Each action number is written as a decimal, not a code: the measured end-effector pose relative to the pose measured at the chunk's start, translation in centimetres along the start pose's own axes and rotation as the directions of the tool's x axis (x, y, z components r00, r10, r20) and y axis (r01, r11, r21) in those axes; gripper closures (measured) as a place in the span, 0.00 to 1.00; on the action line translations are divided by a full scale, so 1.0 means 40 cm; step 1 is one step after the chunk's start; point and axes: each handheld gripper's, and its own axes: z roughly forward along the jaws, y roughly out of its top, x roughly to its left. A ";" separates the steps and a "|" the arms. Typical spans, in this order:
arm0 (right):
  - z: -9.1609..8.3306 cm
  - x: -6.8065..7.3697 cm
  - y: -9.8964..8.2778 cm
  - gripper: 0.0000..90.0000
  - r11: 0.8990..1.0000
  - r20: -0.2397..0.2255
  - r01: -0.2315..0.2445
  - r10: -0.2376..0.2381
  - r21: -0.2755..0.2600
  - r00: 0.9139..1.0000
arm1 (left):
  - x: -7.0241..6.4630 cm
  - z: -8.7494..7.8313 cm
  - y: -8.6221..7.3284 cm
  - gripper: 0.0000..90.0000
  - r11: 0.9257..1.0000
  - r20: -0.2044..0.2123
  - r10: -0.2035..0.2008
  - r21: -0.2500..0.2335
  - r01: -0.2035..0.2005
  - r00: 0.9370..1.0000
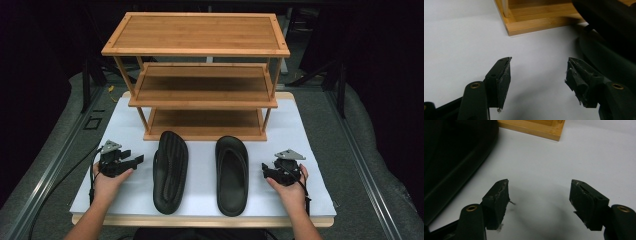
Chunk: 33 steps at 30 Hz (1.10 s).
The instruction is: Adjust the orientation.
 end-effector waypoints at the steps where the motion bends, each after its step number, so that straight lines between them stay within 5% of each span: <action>1: -0.004 0.000 0.000 0.36 1.000 0.004 -0.007 0.007 -0.003 1.000 | -0.003 -0.003 -0.002 0.40 1.000 0.006 0.002 -0.002 -0.002 1.000; 6: -0.022 -0.002 0.000 0.45 0.999 -0.053 -0.035 0.033 -0.038 0.998 | -0.018 -0.014 -0.008 0.42 1.000 0.019 0.003 0.014 -0.003 1.000; 15: -0.036 0.023 0.009 0.49 0.999 -0.038 0.018 -0.020 -0.047 0.999 | -0.043 -0.024 -0.007 0.45 0.999 0.050 0.039 0.014 -0.040 0.998; 33: -0.046 0.034 0.013 0.52 0.998 -0.061 -0.011 0.007 -0.066 0.998 | -0.091 -0.010 -0.017 0.54 0.996 0.100 0.066 0.059 -0.073 0.993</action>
